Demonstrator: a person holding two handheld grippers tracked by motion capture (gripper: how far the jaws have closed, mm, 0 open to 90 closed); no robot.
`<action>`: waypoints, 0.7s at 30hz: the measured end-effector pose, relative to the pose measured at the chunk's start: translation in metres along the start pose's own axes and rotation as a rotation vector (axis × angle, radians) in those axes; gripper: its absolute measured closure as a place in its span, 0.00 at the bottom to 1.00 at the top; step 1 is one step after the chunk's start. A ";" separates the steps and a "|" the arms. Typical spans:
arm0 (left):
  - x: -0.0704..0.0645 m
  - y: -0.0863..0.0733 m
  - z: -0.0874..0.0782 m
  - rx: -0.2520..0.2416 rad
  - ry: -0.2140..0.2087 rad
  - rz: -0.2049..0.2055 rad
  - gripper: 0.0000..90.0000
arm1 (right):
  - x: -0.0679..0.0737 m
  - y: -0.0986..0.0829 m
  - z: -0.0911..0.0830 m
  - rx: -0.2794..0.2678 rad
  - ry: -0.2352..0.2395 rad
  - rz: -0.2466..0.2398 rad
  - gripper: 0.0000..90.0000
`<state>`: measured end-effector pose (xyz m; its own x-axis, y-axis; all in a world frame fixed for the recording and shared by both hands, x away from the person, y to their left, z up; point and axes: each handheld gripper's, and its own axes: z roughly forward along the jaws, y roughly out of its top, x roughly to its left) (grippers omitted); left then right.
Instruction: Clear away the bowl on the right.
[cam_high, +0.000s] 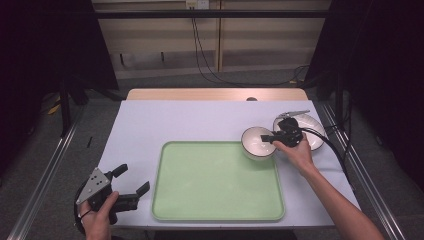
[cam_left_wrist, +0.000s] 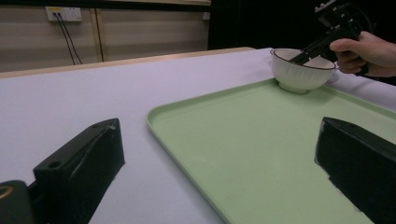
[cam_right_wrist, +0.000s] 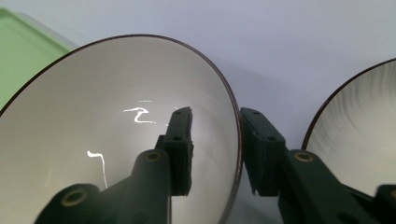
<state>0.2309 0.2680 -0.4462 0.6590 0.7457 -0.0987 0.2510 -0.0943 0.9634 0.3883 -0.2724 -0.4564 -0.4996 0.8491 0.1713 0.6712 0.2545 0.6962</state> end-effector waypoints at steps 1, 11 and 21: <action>0.000 0.000 0.000 0.000 0.000 0.000 0.02 | 0.000 0.000 0.000 -0.003 0.002 -0.002 0.68; 0.000 0.000 0.000 0.000 0.001 0.000 0.02 | -0.002 0.002 -0.003 -0.018 0.004 0.008 0.46; 0.000 0.000 0.000 -0.001 0.001 -0.001 0.02 | -0.005 0.004 -0.005 -0.028 -0.003 0.036 0.16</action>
<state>0.2308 0.2680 -0.4462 0.6576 0.7468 -0.0997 0.2515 -0.0929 0.9634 0.3907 -0.2774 -0.4512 -0.4739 0.8589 0.1942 0.6730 0.2111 0.7089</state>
